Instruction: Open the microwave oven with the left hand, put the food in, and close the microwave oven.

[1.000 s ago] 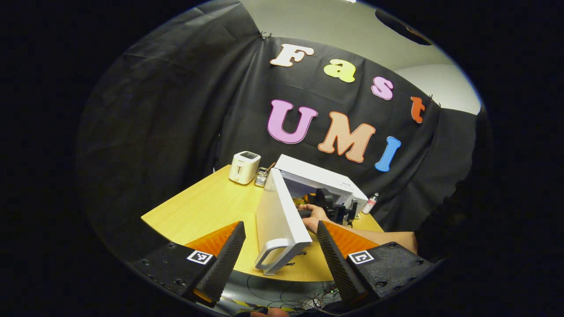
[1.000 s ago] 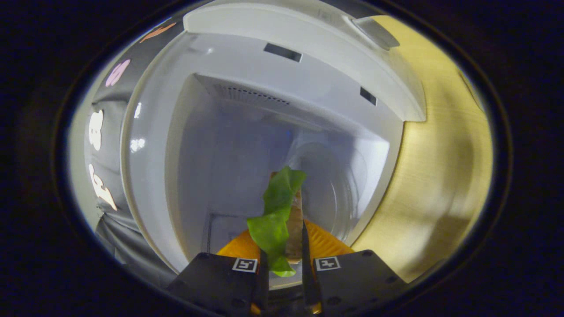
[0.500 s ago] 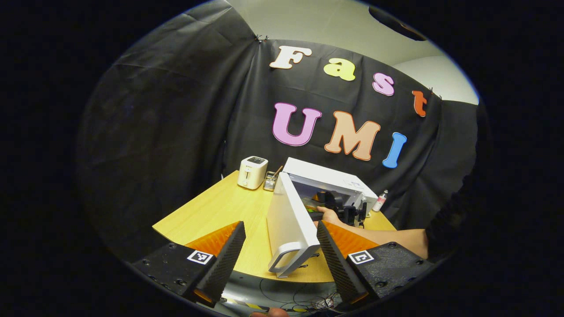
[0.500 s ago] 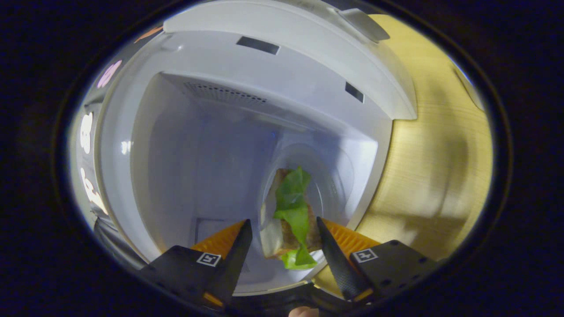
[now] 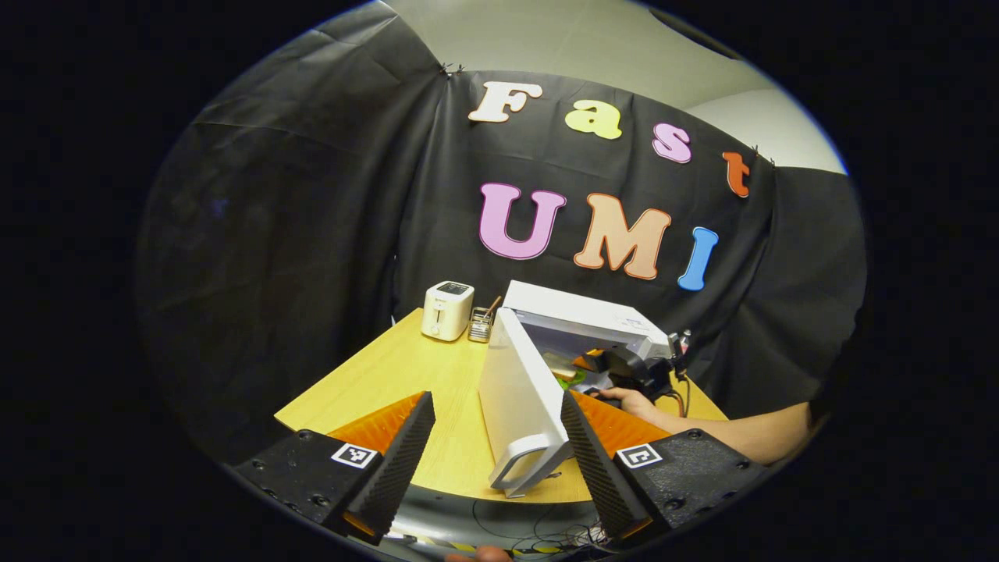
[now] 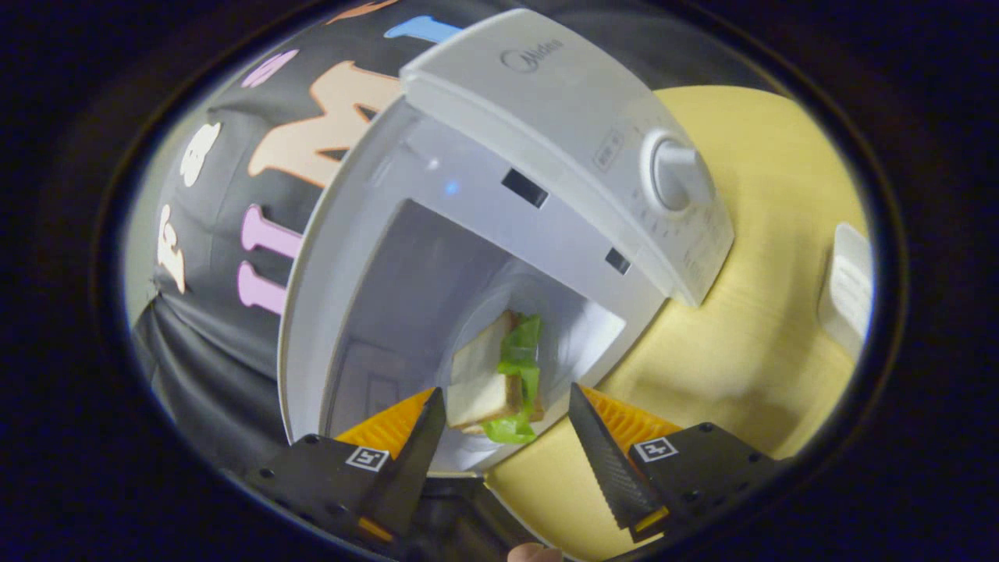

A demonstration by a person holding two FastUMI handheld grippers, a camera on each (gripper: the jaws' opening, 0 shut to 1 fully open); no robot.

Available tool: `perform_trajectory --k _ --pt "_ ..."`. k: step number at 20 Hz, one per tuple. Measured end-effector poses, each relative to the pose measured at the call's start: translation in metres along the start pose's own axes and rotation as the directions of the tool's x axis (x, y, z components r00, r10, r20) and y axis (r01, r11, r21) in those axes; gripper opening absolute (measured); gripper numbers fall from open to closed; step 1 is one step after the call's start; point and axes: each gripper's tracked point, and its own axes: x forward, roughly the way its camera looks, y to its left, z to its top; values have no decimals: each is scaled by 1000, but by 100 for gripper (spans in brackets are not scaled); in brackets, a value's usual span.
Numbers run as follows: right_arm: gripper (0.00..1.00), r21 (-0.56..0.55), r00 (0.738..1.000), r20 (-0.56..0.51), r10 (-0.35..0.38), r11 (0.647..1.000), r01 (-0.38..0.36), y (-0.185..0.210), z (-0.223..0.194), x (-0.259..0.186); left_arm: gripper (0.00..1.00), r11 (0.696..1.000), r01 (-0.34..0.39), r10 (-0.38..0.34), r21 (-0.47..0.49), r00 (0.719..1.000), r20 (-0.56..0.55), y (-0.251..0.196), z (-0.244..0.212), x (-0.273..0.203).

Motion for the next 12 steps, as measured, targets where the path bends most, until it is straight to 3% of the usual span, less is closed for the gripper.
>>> perform_trajectory --k 5,6,8,12 --pt "97 -222 999 6 40 974 -38 -12 18 -38 95 996 -8 9 88 1000 -14 9 -4 3" --pt "97 -283 998 16 58 958 -51 -14 24 -49 92 994 -21 22 105 1000 -9 14 -2 3" --pt "98 -391 995 34 95 917 -74 -13 39 -69 95 993 -31 32 118 999 -6 16 0 4" --pt "97 -578 980 94 174 811 -89 -7 74 -110 93 990 -17 19 140 1000 -13 17 -3 4"
